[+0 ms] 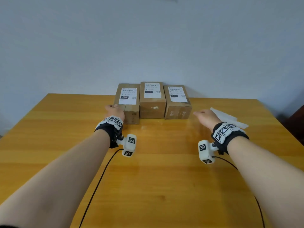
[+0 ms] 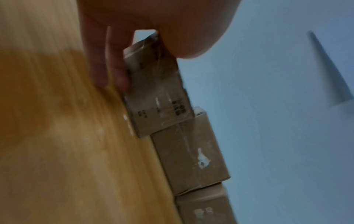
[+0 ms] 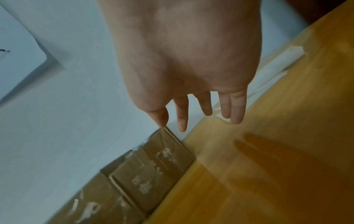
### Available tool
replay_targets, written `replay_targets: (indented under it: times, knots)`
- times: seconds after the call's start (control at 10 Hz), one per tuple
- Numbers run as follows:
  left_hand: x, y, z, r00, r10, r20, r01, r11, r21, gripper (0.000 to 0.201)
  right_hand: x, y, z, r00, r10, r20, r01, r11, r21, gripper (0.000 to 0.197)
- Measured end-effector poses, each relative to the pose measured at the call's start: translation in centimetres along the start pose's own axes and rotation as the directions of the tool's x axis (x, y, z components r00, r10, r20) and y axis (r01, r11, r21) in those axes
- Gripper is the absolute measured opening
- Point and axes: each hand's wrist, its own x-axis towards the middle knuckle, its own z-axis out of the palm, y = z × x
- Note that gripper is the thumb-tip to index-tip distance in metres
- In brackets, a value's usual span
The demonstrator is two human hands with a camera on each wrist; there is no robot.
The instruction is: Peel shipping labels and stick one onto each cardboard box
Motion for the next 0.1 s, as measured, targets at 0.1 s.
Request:
replay_targets:
  times: [0.1]
  knots:
    - [0.30,1.96,-1.58,0.995,-0.025,0.093,0.028,0.999,-0.026,0.054,-2.44,-2.63,-1.76,0.996,-0.083,-0.013,0.084,0.993,0.078,0.044]
